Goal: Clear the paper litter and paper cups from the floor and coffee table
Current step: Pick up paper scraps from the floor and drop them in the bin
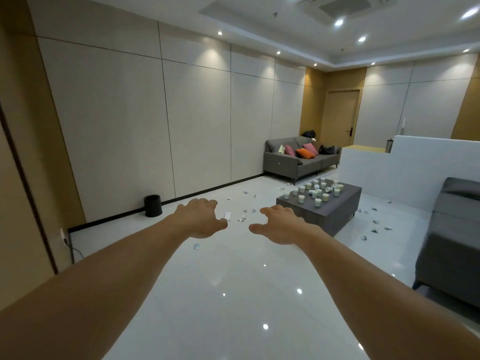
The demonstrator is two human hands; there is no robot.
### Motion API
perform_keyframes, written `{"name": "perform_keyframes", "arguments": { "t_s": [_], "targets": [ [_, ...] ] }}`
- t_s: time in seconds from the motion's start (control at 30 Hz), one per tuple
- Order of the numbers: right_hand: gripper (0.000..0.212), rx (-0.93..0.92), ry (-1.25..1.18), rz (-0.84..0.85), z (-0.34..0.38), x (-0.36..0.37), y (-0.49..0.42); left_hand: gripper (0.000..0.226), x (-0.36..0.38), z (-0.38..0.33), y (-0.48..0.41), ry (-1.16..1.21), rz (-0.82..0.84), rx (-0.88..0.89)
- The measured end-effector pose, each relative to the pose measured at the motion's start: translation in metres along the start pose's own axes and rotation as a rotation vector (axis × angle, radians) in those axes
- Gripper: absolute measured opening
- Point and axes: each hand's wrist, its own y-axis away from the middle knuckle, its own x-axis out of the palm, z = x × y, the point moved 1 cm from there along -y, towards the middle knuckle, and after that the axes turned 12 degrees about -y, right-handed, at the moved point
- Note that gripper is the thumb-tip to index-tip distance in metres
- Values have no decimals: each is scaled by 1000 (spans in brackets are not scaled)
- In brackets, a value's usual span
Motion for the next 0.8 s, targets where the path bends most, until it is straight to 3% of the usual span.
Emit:
{"name": "perform_keyframes", "arguments": {
  "t_s": [0.37,0.8],
  "targets": [
    [79,-99,35,53,-54,-29,-229,70,15,-27,-218,9,29,-51],
    [73,-112,43,73,-57,-14,-535,70,72,44,-516,18,59,-68]
  ]
}}
